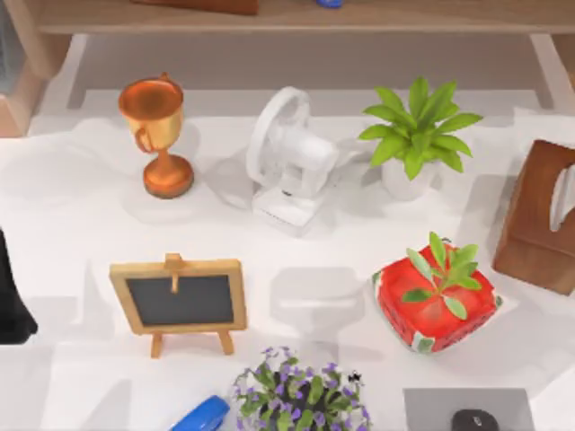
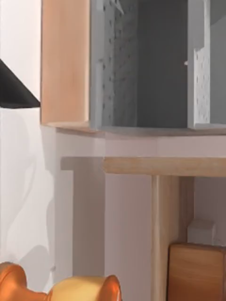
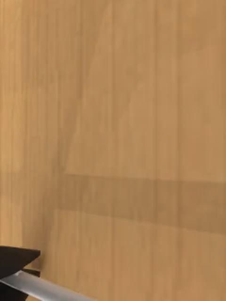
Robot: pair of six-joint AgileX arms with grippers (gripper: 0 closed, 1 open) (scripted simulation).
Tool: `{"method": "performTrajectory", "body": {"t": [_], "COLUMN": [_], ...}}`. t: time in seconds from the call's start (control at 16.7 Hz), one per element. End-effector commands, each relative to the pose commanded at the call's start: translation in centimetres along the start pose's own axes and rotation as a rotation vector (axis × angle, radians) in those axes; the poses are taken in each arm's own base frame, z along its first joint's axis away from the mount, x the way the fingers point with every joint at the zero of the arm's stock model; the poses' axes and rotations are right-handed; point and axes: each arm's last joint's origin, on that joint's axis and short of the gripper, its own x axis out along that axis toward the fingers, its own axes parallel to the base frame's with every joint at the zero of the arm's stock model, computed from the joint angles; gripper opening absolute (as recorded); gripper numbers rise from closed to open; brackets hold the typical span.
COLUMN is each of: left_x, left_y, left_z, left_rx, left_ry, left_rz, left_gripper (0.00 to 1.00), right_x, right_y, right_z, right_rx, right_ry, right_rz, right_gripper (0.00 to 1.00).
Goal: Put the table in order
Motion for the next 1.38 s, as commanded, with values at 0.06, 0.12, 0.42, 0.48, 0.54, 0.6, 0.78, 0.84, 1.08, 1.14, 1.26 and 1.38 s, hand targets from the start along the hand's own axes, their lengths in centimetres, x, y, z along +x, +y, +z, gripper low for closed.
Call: {"method": "performTrajectory", "body": {"t": [0.06, 0.12, 0.42, 0.48, 0.54, 0.6, 0.78, 0.84, 1.08, 1.14, 1.26, 1.38], "left_x": [0.00, 0.00, 0.00, 0.00, 0.00, 0.00, 0.00, 0.00, 0.00, 0.00, 0.00, 0.00], "left_y": [0.00, 0.00, 0.00, 0.00, 0.00, 0.00, 0.00, 0.00, 0.00, 0.00, 0.00, 0.00], "left_z": [0.00, 0.00, 0.00, 0.00, 0.00, 0.00, 0.00, 0.00, 0.00, 0.00, 0.00, 0.00], "left_rx": [0.000, 0.000, 0.000, 0.000, 0.000, 0.000, 0.000, 0.000, 0.000, 0.000, 0.000, 0.000], "left_ry": [0.000, 0.000, 0.000, 0.000, 0.000, 0.000, 0.000, 0.000, 0.000, 0.000, 0.000, 0.000], "left_rz": [0.000, 0.000, 0.000, 0.000, 0.000, 0.000, 0.000, 0.000, 0.000, 0.000, 0.000, 0.000], "left_gripper": [1.00, 1.00, 1.00, 1.00, 1.00, 1.00, 1.00, 1.00, 1.00, 1.00, 1.00, 1.00], "right_x": [0.08, 0.08, 0.08, 0.08, 0.08, 0.08, 0.08, 0.08, 0.08, 0.08, 0.08, 0.08], "right_y": [0.02, 0.02, 0.02, 0.02, 0.02, 0.02, 0.02, 0.02, 0.02, 0.02, 0.02, 0.02], "right_z": [0.05, 0.05, 0.05, 0.05, 0.05, 0.05, 0.05, 0.05, 0.05, 0.05, 0.05, 0.05], "right_rx": [0.000, 0.000, 0.000, 0.000, 0.000, 0.000, 0.000, 0.000, 0.000, 0.000, 0.000, 0.000], "right_ry": [0.000, 0.000, 0.000, 0.000, 0.000, 0.000, 0.000, 0.000, 0.000, 0.000, 0.000, 0.000], "right_rz": [0.001, 0.001, 0.001, 0.001, 0.001, 0.001, 0.001, 0.001, 0.001, 0.001, 0.001, 0.001], "right_gripper": [0.00, 0.00, 0.23, 0.30, 0.38, 0.45, 0.68, 0.75, 1.00, 1.00, 1.00, 1.00]}}
